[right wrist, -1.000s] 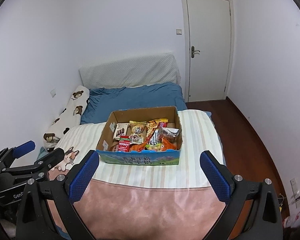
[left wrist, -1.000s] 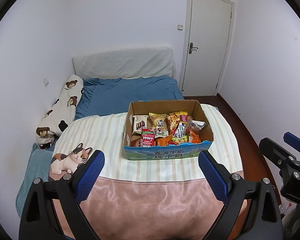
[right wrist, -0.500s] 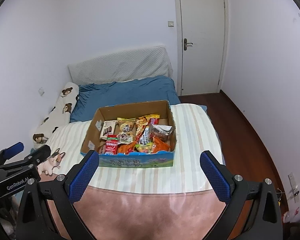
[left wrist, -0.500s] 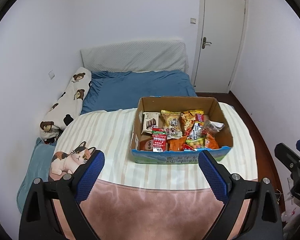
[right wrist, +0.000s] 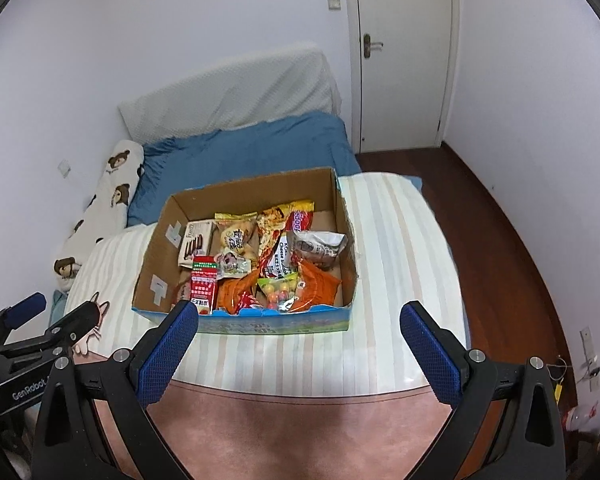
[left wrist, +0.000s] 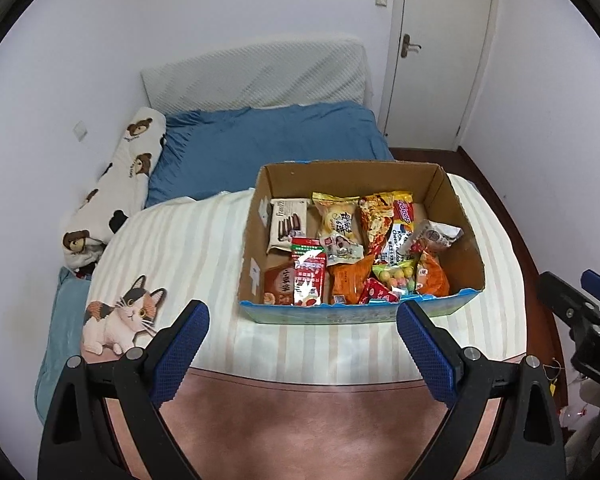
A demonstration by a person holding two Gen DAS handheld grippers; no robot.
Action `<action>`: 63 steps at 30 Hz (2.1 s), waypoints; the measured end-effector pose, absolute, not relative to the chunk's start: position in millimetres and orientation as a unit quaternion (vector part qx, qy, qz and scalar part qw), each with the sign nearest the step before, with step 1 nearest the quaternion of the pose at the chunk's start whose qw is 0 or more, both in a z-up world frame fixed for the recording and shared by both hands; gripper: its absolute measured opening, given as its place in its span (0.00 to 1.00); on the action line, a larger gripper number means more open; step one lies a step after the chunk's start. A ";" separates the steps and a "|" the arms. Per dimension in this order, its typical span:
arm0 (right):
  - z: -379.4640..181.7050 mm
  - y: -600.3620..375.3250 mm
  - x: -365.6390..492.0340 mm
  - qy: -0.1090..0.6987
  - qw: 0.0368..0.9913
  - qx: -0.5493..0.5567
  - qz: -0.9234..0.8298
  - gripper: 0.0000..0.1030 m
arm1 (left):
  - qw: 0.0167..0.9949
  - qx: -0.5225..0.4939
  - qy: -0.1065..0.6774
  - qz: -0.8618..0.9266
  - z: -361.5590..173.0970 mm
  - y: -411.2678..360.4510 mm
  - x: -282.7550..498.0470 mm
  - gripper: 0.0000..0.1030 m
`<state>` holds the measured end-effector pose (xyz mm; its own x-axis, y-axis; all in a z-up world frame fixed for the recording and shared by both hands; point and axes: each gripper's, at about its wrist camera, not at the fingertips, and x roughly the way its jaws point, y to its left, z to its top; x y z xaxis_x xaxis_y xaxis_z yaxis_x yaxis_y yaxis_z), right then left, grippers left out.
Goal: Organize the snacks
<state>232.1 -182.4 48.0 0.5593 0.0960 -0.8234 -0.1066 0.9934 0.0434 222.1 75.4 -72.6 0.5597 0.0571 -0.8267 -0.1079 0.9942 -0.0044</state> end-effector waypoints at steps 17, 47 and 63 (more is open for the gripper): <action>39.9 -178.9 253.0 0.483 0.874 -0.010 0.052 1.00 | 0.873 -0.034 0.485 0.040 -80.5 77.7 248.6 0.93; 49.6 -179.6 251.3 0.480 0.876 -0.019 0.047 1.00 | 0.878 -0.032 0.477 0.033 -73.2 74.5 251.0 0.93; 53.2 -183.4 245.4 0.480 0.876 -0.013 0.046 1.00 | 0.880 -0.033 0.474 0.029 -66.4 72.0 245.0 0.93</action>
